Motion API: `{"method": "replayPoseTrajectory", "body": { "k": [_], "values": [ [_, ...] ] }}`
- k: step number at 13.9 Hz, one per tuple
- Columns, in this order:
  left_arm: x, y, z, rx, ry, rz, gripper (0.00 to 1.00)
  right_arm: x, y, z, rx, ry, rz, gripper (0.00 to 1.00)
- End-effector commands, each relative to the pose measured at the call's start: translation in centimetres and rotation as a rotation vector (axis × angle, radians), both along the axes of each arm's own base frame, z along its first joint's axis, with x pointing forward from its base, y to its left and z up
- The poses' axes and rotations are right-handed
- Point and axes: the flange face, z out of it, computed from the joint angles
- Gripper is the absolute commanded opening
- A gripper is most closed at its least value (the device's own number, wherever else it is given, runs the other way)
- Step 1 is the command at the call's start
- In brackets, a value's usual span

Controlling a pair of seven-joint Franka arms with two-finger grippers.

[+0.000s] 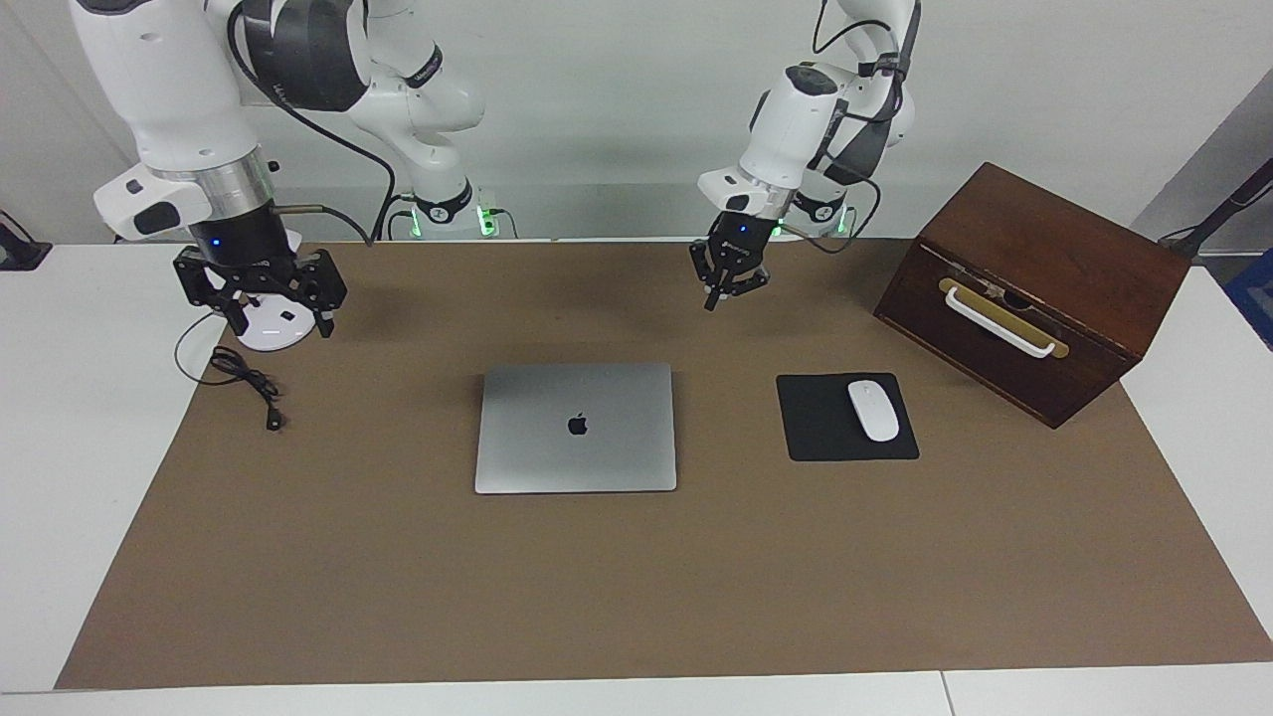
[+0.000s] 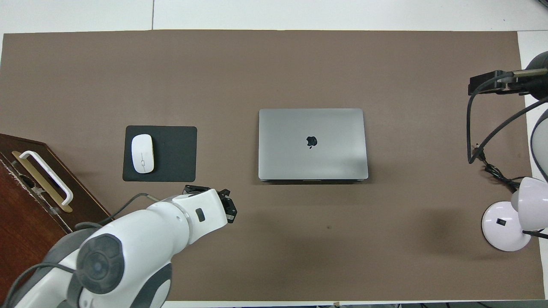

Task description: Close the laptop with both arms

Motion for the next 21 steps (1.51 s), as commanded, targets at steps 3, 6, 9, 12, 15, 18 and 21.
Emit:
{"method": "replayPoseTrajectory", "body": {
  "k": [3, 6, 9, 12, 15, 18, 21],
  "values": [
    [2.5, 3.3, 7.4, 0.089, 0.094, 0.003, 0.00, -3.1, -0.2, 0.7, 0.035, -0.015, -0.047, 1.00],
    [3.7, 6.2, 10.4, 0.129, 0.123, 0.046, 0.00, -3.1, -0.2, 2.3, 0.037, -0.037, -0.051, 1.00],
    [4.7, 9.5, 12.6, 0.189, 0.130, 0.093, 0.00, -3.1, -0.3, 3.0, 0.038, -0.013, -0.057, 1.00],
    [5.8, 13.7, 14.8, 0.208, 0.144, 0.163, 0.11, -3.1, -0.4, 3.8, 0.037, 0.006, -0.067, 1.00],
    [6.7, 18.1, 15.5, 0.227, 0.154, 0.260, 0.94, -3.1, -0.4, 3.7, 0.037, 0.007, -0.068, 1.00],
    [7.6, 22.2, 15.7, 0.217, 0.143, 0.351, 1.00, -3.3, -0.5, 3.6, 0.034, 0.028, -0.068, 1.00],
    [8.1, 24.8, 16.5, 0.201, 0.120, 0.423, 1.00, -3.7, -0.5, 3.6, 0.019, 0.052, -0.055, 1.00]
  ]
}}
